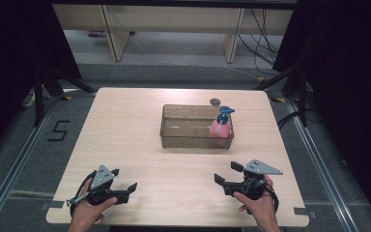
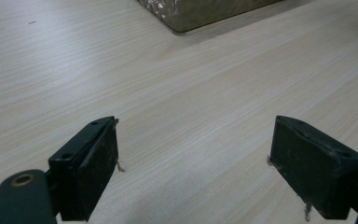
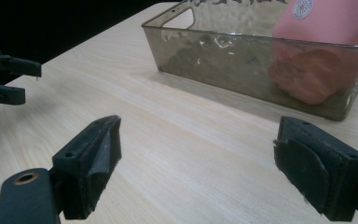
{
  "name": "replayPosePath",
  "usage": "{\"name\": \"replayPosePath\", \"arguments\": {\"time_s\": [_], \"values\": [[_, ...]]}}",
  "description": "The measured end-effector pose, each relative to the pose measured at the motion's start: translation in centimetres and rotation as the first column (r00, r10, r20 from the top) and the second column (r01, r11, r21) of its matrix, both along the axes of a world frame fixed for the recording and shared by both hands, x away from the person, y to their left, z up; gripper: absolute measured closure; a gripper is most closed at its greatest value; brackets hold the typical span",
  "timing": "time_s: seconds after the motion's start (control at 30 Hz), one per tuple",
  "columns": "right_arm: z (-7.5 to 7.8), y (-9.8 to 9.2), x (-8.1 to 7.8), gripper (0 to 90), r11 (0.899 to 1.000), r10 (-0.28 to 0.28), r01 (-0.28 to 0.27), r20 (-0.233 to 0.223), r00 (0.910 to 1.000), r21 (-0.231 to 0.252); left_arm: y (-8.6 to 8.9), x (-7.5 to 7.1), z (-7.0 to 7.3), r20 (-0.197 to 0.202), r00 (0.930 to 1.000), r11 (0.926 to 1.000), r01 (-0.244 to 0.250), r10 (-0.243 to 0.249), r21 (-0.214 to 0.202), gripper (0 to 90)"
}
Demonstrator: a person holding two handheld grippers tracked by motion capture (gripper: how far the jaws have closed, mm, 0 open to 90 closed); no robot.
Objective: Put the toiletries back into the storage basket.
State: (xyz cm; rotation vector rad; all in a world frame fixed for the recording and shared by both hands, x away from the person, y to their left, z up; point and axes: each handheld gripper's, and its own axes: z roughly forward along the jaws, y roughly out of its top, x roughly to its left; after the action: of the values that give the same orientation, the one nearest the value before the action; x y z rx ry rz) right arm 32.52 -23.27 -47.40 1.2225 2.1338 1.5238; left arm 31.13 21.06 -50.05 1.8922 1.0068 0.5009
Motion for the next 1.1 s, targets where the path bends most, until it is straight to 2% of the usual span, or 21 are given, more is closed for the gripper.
{"name": "replayPosePath", "arguments": {"time_s": [0.03,0.1,0.13,0.17,0.27,0.3,0.33,0.4,0.43,0.47,0.53,0.63,0.7,0.8,0.9,0.93,0.97,1.07,1.1], "values": [[-0.1,-0.2,0.1,15.6,1.000,0.006,-0.005,0.037,0.9993,-0.023,0.0,0.0,0.0,-0.002,1.0000,1.0000,-0.001,0.001,0.002,14.8],[-0.1,-0.3,-0.1,15.6,1.000,0.006,-0.006,0.027,0.9996,-0.025,0.0,0.0,0.0,0.002,1.0000,1.0000,-0.003,0.003,-0.005,14.9],[-0.1,-0.3,-0.4,15.6,1.000,0.002,-0.002,0.001,1.0000,-0.006,0.0,0.0,0.1,0.002,1.0000,1.0000,-0.002,0.002,-0.005,14.8],[-0.2,-0.5,-0.3,15.6,1.000,0.009,-0.008,0.035,0.9994,-0.030,0.0,0.0,0.1,0.002,1.0000,1.0000,-0.002,0.002,-0.004,14.8],[-0.3,-0.7,-0.5,15.6,0.999,0.011,-0.011,0.025,0.9996,-0.032,0.1,0.0,0.1,0.000,1.0000,1.0000,-0.006,0.006,0.005,14.8],[-0.4,-0.8,-0.5,15.6,0.999,0.004,-0.002,0.050,0.9988,-0.044,0.1,-0.1,0.1,-0.003,1.0000,0.9999,-0.003,0.004,0.013,14.9],[-0.4,-0.7,-0.8,15.6,1.000,0.008,-0.008,0.002,1.0000,-0.018,0.1,-0.1,0.1,-0.003,1.0000,0.9999,-0.003,0.003,0.014,14.8],[-0.5,-1.0,-0.7,15.6,0.999,0.009,-0.007,0.044,0.9990,-0.053,0.0,0.0,0.0,0.002,1.0000,1.0000,0.000,0.000,-0.003,14.9],[-0.4,-1.0,-1.0,15.6,0.999,0.007,-0.007,0.013,0.9999,-0.051,0.0,-0.1,0.1,-0.001,1.0000,1.0000,-0.006,0.006,0.005,14.9],[-0.5,-1.0,-1.0,15.6,0.999,0.008,-0.007,0.017,0.9998,-0.047,0.0,-0.1,0.1,-0.001,1.0000,1.0000,-0.004,0.004,0.005,14.9],[-0.7,-1.0,-1.1,15.6,0.998,-0.005,0.004,-0.010,0.9999,-0.059,0.0,0.0,0.0,-0.004,1.0000,1.0000,-0.001,0.001,0.008,14.8],[-0.8,-1.2,-1.3,15.5,0.998,0.005,-0.004,0.007,1.0000,-0.064,0.1,0.0,0.1,-0.006,1.0000,0.9997,0.002,-0.002,0.024,14.9],[-0.8,-1.3,-1.6,15.6,0.998,0.012,-0.013,-0.009,0.9999,-0.061,0.1,0.0,0.0,-0.005,1.0000,0.9999,-0.003,0.003,0.010,14.9],[-1.0,-1.4,-1.8,15.6,0.999,0.006,-0.007,-0.022,0.9997,-0.052,0.1,0.0,0.0,-0.006,1.0000,0.9999,0.004,-0.004,0.013,14.9],[-0.9,-1.5,-2.1,15.6,0.996,-0.025,0.023,-0.022,0.9994,-0.089,0.0,0.0,0.0,-0.006,1.0000,0.9999,0.003,-0.003,0.011,14.9],[-0.9,-1.6,-2.2,15.6,0.997,-0.009,0.007,-0.021,0.9997,-0.082,0.1,0.0,0.0,-0.006,1.0000,0.9999,0.003,-0.003,0.012,14.8],[-1.0,-1.6,-2.3,15.6,0.998,-0.019,0.017,-0.026,0.9995,-0.067,0.1,0.0,0.0,-0.006,1.0000,0.9999,0.003,-0.003,0.013,14.9],[-1.0,-1.8,-2.5,15.6,0.997,-0.007,0.006,-0.016,0.9998,-0.073,0.1,0.0,0.0,-0.007,1.0000,0.9999,0.003,-0.003,0.014,14.9],[-1.0,-1.9,-2.5,15.6,0.996,-0.007,0.007,-0.005,1.0000,-0.092,0.1,0.0,0.0,-0.006,1.0000,0.9999,0.004,-0.003,0.013,14.9]]}}
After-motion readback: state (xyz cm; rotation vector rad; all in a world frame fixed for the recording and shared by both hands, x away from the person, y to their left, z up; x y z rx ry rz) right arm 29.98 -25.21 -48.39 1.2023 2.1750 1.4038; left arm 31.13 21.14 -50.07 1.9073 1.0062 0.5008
